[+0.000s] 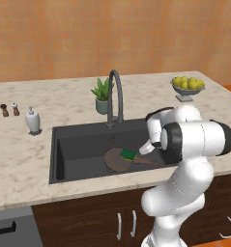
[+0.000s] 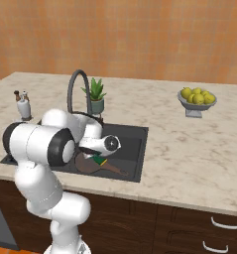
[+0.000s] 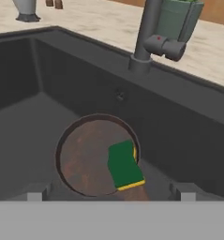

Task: Pick the pan and sponge and place them into the sink. Then turn on the water.

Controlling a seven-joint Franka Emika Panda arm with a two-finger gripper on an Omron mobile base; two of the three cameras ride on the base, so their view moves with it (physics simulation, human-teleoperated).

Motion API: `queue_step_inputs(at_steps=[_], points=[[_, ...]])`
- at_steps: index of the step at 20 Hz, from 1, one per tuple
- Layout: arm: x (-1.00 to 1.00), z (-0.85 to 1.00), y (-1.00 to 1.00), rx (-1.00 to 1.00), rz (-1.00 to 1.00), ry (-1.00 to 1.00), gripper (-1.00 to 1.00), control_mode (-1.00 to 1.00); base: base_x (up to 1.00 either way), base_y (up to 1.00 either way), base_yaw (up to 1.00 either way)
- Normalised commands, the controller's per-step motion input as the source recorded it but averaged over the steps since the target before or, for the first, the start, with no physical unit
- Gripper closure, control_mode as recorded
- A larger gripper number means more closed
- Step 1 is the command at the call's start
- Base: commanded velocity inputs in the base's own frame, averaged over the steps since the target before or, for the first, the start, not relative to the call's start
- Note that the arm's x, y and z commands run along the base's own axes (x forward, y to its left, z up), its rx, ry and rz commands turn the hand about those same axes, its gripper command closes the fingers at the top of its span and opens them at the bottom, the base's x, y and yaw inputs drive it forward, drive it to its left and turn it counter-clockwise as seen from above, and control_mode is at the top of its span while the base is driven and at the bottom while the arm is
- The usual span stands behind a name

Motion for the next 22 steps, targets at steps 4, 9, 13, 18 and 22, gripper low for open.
queue_step_inputs(at_steps=[4, 9, 13, 18, 22], points=[[-0.46, 1.0, -0.23, 0.0, -0.2, 0.0, -1.0, -1.0, 0.0, 0.0, 0.0], [-0.16, 1.0, -0.15, 0.0, -0.2, 0.02, -1.0, -1.0, 0.0, 0.0, 0.0], [0.0, 0.99, -0.06, 0.0, -0.2, 0.05, -1.0, -1.0, 0.0, 0.0, 0.0], [-0.06, 0.81, -0.13, 0.0, -0.17, 0.01, -1.0, -1.0, 0.0, 0.0, 0.0], [0.0, 0.06, -0.31, 0.01, -0.03, -0.07, -1.0, -1.0, 0.0, 0.0, 0.0]])
